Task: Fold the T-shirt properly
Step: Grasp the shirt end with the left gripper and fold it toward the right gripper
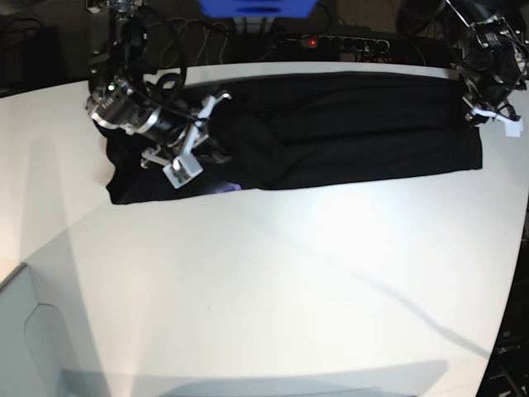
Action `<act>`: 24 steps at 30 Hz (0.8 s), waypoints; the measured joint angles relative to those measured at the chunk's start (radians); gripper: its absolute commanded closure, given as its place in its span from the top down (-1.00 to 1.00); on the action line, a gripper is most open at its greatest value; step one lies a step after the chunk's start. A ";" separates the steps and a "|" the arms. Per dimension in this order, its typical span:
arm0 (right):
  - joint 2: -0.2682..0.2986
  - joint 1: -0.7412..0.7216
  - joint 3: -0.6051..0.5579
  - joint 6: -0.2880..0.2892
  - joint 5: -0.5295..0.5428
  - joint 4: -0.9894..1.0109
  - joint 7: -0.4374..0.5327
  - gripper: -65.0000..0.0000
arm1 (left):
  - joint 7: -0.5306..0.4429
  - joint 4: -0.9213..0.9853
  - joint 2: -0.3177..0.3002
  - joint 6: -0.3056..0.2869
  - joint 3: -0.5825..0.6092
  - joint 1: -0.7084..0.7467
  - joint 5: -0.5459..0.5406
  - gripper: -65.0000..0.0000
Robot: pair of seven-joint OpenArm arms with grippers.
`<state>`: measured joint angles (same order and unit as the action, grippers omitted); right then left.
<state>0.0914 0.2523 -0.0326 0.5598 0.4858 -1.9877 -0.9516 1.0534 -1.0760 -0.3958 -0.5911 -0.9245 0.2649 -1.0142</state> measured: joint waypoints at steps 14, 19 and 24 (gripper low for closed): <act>-0.005 -0.006 0.371 0.000 0.002 0.084 0.001 -1.00 | 0.162 -0.382 0.107 0.011 0.006 0.011 -0.121 -1.00; -0.006 -0.004 0.446 0.000 -0.003 0.158 -0.003 -1.00 | 0.265 -0.491 0.187 0.015 0.020 -0.042 -0.120 -1.00; -0.009 0.021 0.444 0.000 0.000 0.159 0.008 -1.00 | 0.275 -0.536 0.208 0.018 0.199 -0.045 -0.113 -1.00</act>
<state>0.0826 0.2737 0.4114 0.5602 0.4862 -1.8286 -0.9436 1.3281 -1.6115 -0.1875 -0.5728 -0.7254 0.2195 -1.1267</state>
